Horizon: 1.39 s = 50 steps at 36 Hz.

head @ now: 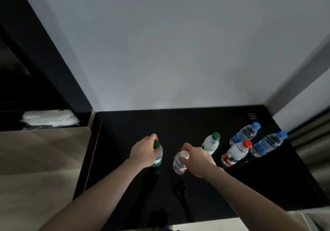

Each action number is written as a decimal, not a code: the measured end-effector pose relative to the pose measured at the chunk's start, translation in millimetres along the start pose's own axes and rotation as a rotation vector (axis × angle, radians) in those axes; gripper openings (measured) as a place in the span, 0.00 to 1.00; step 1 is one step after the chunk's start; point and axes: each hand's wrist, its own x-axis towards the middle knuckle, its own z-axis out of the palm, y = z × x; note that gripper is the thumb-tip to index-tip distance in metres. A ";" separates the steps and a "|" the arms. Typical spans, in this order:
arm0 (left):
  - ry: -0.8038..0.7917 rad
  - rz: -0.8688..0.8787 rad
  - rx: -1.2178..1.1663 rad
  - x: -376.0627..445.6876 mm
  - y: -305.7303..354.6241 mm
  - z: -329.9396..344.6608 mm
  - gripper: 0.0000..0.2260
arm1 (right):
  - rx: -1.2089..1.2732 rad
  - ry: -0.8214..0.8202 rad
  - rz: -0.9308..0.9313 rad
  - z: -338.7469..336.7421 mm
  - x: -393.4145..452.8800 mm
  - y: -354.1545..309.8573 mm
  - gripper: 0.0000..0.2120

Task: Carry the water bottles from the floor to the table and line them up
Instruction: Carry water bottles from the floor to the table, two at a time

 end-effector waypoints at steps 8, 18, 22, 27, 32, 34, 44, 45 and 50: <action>0.031 0.030 0.020 22.8 32.9 16.8 0.10 | 0.007 0.044 0.053 -7.7 8.8 23.8 0.07; 0.038 0.053 0.058 40.6 54.1 25.8 0.16 | 0.040 0.077 0.090 -15.1 7.1 46.1 0.09; 0.043 0.074 0.033 38.6 51.2 26.7 0.12 | 0.020 0.054 0.095 -15.6 6.8 50.8 0.08; -0.027 0.098 0.046 38.1 46.4 19.9 0.22 | -0.043 0.092 0.111 -24.7 6.9 44.0 0.14; 0.005 0.082 -0.010 20.1 36.7 -2.5 0.26 | -0.032 0.223 0.056 -35.8 0.2 18.0 0.21; 0.030 0.064 -0.048 1.7 24.8 -14.5 0.25 | 0.000 0.243 -0.009 -36.9 -3.3 0.9 0.20; 0.131 -0.169 -0.142 -149.2 -107.2 -68.6 0.21 | 0.023 -0.055 -0.389 14.0 -14.5 -148.8 0.18; 0.149 -0.192 -0.154 -166.3 -123.0 -74.5 0.21 | 0.011 -0.087 -0.428 23.1 -16.9 -169.2 0.19; 0.265 -0.325 -0.144 -255.1 -205.1 -107.7 0.21 | -0.050 -0.231 -0.615 69.8 -33.6 -278.4 0.24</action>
